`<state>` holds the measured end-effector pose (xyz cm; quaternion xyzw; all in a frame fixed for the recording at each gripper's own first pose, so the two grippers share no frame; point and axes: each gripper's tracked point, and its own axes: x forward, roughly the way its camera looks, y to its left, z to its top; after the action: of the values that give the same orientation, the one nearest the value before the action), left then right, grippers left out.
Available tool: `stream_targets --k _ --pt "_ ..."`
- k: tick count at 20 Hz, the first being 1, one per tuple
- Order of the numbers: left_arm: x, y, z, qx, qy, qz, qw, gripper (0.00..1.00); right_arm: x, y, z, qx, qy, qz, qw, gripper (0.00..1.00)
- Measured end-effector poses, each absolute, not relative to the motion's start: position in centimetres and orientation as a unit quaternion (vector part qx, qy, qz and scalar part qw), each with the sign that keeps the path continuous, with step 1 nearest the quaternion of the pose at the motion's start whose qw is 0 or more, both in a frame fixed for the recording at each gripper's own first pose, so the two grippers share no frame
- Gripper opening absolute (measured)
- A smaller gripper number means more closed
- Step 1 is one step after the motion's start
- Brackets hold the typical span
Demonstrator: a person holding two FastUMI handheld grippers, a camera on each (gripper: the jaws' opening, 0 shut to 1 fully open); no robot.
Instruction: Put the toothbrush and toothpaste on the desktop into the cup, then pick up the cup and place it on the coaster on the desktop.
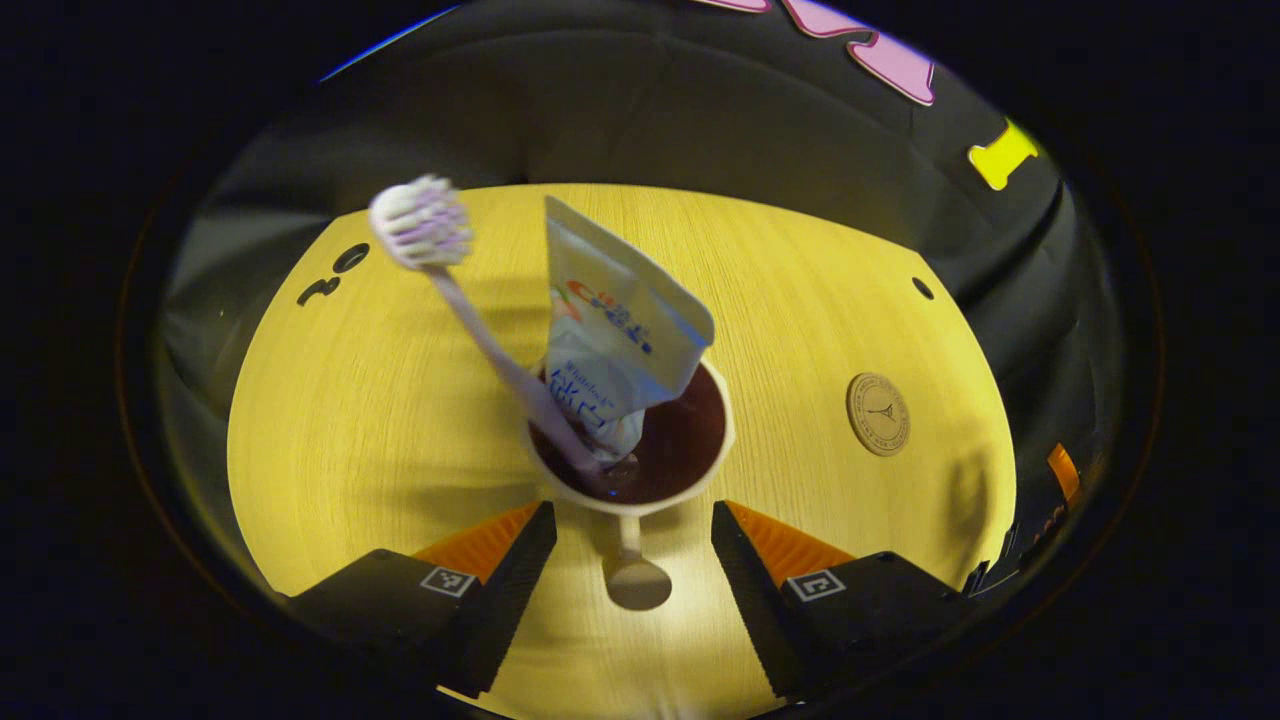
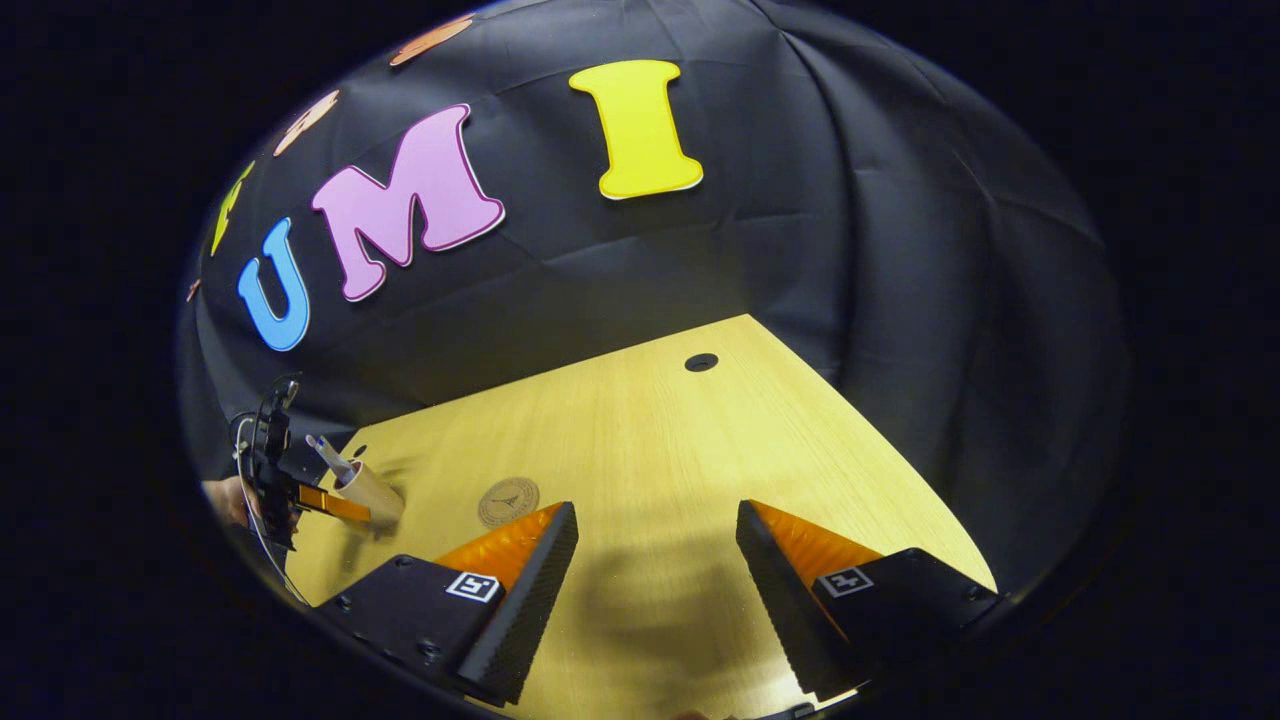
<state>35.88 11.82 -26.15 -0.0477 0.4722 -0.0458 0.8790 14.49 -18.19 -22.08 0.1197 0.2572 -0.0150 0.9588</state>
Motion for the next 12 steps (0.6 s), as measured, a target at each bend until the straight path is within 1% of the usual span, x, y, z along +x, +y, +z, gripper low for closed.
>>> stream_targets --k 3,4,5,6,9,10,11,12 --pt "36.5 11.9 -26.9 -0.035 0.494 -0.035 0.868 0.93 14.2 -19.0 -22.6 0.124 0.263 -0.02 0.956 0.98" --pt "36.6 12.0 -27.0 -0.032 0.5 -0.031 0.865 0.88 14.1 -19.2 -22.7 0.126 0.265 -0.022 0.956 0.98" --pt "36.7 12.3 -27.1 -0.029 0.503 -0.027 0.863 0.86 14.1 -19.5 -22.7 0.129 0.265 -0.024 0.955 0.98" --pt "36.6 12.5 -27.1 -0.029 0.508 -0.026 0.86 0.79 14.2 -19.7 -22.8 0.131 0.265 -0.026 0.955 0.98" --pt "36.5 12.7 -27.3 -0.027 0.52 -0.02 0.853 0.71 14.3 -20.3 -23.0 0.132 0.266 -0.029 0.954 0.98" --pt "36.2 12.7 -27.4 -0.028 0.525 -0.02 0.851 0.66 14.4 -20.4 -23.0 0.133 0.267 -0.03 0.954 0.98" --pt "36.1 12.7 -27.5 -0.029 0.528 -0.019 0.848 0.67 14.3 -20.5 -23.1 0.134 0.267 -0.031 0.954 0.98" --pt "36.0 12.6 -27.7 -0.033 0.531 -0.021 0.847 0.52 14.3 -20.5 -23.0 0.136 0.266 -0.031 0.954 0.98"
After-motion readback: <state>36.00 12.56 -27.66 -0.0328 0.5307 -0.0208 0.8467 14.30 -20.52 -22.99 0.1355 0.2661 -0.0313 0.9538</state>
